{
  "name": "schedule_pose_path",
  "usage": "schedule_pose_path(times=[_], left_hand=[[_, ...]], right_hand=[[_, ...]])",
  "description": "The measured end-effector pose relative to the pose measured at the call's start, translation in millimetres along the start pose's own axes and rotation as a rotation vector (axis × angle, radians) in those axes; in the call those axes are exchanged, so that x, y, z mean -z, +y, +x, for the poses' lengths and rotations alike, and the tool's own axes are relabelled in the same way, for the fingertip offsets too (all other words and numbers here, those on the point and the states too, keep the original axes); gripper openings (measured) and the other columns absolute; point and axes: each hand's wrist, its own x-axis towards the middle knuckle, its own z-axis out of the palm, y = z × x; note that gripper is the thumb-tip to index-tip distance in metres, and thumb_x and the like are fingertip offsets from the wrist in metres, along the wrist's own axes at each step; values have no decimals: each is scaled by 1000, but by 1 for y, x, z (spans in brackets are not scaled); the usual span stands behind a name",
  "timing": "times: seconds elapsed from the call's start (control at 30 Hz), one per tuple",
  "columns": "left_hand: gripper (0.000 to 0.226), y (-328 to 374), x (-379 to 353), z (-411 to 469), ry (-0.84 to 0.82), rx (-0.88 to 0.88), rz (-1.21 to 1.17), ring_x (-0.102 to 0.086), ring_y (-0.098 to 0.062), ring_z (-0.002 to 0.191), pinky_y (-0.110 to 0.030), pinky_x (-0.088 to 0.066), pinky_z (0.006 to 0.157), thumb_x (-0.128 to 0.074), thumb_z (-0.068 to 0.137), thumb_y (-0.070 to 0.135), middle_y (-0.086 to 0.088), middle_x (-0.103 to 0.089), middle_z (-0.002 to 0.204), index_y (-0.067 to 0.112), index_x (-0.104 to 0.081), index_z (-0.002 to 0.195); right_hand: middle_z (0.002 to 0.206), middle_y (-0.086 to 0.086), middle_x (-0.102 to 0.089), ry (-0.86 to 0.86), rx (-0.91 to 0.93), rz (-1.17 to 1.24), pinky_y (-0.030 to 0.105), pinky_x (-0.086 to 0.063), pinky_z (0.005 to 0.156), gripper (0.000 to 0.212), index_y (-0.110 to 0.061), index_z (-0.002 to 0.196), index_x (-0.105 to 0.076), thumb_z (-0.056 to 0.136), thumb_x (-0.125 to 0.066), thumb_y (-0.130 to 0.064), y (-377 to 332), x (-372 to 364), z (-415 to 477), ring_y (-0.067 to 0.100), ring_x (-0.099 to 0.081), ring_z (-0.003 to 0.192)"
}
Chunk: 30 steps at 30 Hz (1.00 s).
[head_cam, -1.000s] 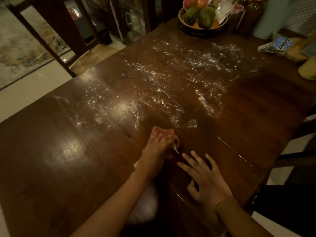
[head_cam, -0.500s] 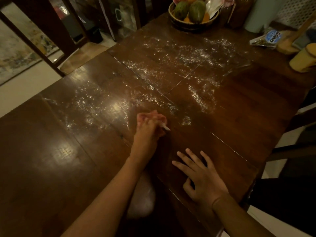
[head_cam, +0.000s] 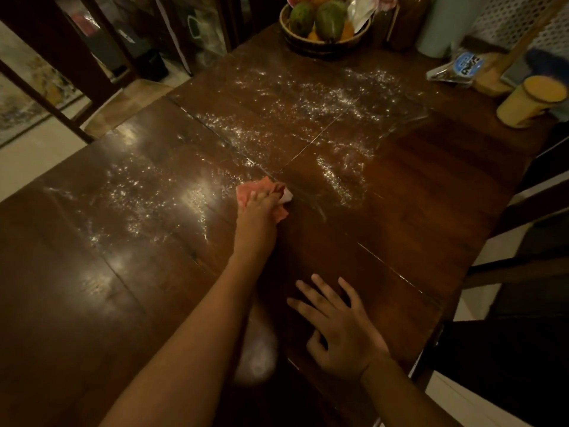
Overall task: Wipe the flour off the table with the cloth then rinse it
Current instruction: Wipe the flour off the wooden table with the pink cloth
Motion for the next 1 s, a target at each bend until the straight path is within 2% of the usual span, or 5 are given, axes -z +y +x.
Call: schedule_pose_path(times=[0.17,0.5,0.73,0.83,1.0], left_hand=[[53,27,-40,-15,-422,-561,-33,-29,-28,146,-59,-23,117,-67,88,8,1,-43,152,29,-56,135],[48,1,22,34,118,144,81,-54,-29,123,-50,-49,100,-43,96,14,1,-47,144,39,-49,137],[48,33,-16,-8,-80,-252,-140,-51,-29,130,-59,-43,104,-65,83,6,0,-56,137,29,-60,125],[59,70,-37,9,-396,-487,48,-21,-24,149,-51,-7,122,-60,89,5,2,-35,157,28,-48,142],[53,84,-48,66,-284,-307,87,-16,-14,149,-52,-12,122,-47,97,9,9,-25,161,36,-43,143]], right_hand=[[161,-6,-34,18,40,-14,54,-14,114,73,-37,148,-41,77,-53,-45,1,-1,1,19,-19,152],[161,-4,-35,28,53,4,57,-19,111,72,-36,147,-44,76,-55,-44,2,-1,2,23,-28,150],[161,-4,-34,-22,65,12,57,-19,111,76,-37,145,-44,71,-56,-46,1,-1,3,24,-31,149],[162,-3,-34,-8,74,17,55,-19,111,76,-37,147,-40,74,-54,-50,3,-4,4,25,-33,148],[162,-3,-34,27,95,54,52,-14,115,71,-34,148,-41,79,-51,-48,6,-8,3,25,-25,150]])
